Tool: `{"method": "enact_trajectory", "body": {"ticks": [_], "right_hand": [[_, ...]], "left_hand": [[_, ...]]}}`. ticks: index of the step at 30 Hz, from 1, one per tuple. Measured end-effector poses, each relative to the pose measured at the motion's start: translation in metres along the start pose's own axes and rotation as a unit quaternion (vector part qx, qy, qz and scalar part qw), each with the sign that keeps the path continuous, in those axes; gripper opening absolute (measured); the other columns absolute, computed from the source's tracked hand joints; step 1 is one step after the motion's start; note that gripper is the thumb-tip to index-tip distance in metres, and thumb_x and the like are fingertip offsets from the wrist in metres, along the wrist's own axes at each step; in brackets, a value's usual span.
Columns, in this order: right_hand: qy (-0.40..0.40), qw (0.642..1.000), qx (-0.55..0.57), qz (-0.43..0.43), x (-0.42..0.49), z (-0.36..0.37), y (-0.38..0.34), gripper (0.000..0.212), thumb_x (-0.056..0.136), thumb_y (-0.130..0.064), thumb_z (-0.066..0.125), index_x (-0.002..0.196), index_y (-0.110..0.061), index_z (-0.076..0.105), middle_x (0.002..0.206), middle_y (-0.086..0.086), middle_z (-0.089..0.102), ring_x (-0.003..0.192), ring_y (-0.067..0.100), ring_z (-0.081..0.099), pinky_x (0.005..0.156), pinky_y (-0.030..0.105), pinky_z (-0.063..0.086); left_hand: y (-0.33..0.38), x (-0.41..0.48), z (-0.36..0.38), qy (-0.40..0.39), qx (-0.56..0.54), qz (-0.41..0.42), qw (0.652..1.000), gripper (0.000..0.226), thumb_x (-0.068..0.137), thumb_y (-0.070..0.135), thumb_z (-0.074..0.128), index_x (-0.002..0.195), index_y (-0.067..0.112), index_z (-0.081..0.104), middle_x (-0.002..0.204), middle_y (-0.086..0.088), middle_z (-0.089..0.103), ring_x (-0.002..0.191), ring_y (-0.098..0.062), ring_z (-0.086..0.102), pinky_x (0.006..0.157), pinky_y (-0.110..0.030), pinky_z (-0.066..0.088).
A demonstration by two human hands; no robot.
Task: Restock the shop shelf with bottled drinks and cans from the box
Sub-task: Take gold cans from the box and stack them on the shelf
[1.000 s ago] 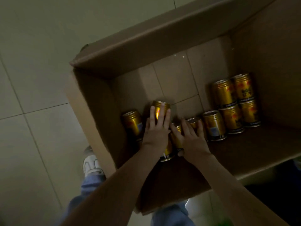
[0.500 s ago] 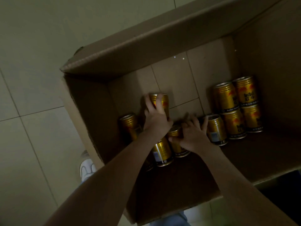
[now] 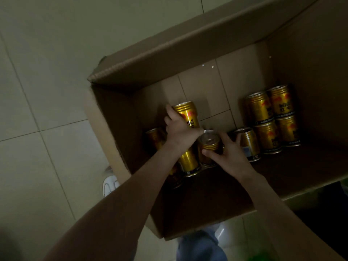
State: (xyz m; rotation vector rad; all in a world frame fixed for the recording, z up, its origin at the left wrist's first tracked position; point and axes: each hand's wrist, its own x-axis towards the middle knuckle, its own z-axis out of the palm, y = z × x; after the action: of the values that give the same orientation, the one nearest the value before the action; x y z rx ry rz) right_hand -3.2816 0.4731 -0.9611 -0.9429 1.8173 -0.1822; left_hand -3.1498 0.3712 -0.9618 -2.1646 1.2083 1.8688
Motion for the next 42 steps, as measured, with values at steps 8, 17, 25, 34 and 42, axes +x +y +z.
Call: {"method": "enact_trajectory", "body": {"ticks": [8, 17, 25, 34, 42], "right_hand": [[0.05, 0.863, 0.486, 0.132, -0.122, -0.083, -0.103, 0.063, 0.071, -0.044, 0.065, 0.13, -0.029, 0.048, 0.129, 0.003, 0.058, 0.115, 0.02, 0.057, 0.098, 0.039, 0.046], [0.005, 0.775, 0.629, 0.054, -0.334, -0.242, -0.283, 0.046, 0.078, -0.045, 0.055, 0.111, -0.014, 0.064, 0.106, 0.013, 0.07, 0.095, 0.028, 0.067, 0.087, 0.044, 0.049], [0.017, 0.809, 0.569, -0.149, -0.526, -0.345, -0.38, 0.06, 0.068, -0.037, 0.062, 0.119, -0.006, 0.056, 0.094, 0.012, 0.067, 0.084, 0.024, 0.067, 0.072, 0.034, 0.055], [0.236, 0.781, 0.523, -0.246, -0.737, -0.355, -0.409, 0.05, 0.075, -0.036, 0.063, 0.121, -0.019, 0.054, 0.101, 0.007, 0.07, 0.086, 0.023, 0.069, 0.073, 0.038, 0.057], [0.426, 0.738, 0.452, -0.263, -0.923, -0.331, -0.381, 0.039, 0.08, -0.03, 0.065, 0.117, -0.023, 0.054, 0.101, 0.004, 0.069, 0.088, 0.022, 0.07, 0.066, 0.036, 0.055]], "left_hand": [[0.093, -0.149, -0.091, -0.102, -0.12, 0.053, 0.986, 0.087, 0.063, 0.005, 0.083, 0.126, 0.026, 0.026, 0.108, -0.006, 0.057, 0.094, -0.018, 0.062, 0.075, -0.035, 0.056], [0.225, -0.429, -0.187, -0.234, -0.038, 0.156, 0.959, 0.091, 0.058, 0.005, 0.077, 0.133, 0.024, 0.029, 0.117, -0.006, 0.057, 0.105, -0.018, 0.061, 0.08, -0.028, 0.056], [0.297, -0.635, -0.234, -0.26, -0.003, 0.265, 0.929, 0.094, 0.05, 0.007, 0.08, 0.132, 0.02, 0.038, 0.123, -0.014, 0.061, 0.111, -0.027, 0.063, 0.087, -0.036, 0.055], [0.325, -0.814, -0.246, -0.369, 0.025, 0.402, 0.837, 0.067, 0.073, -0.011, 0.069, 0.121, 0.027, 0.041, 0.101, -0.005, 0.069, 0.087, -0.016, 0.071, 0.068, -0.026, 0.056], [0.302, -0.958, -0.196, -0.46, 0.097, 0.473, 0.745, 0.079, 0.056, 0.006, 0.073, 0.125, 0.026, 0.04, 0.11, -0.008, 0.064, 0.096, -0.021, 0.068, 0.077, -0.034, 0.057]]}}
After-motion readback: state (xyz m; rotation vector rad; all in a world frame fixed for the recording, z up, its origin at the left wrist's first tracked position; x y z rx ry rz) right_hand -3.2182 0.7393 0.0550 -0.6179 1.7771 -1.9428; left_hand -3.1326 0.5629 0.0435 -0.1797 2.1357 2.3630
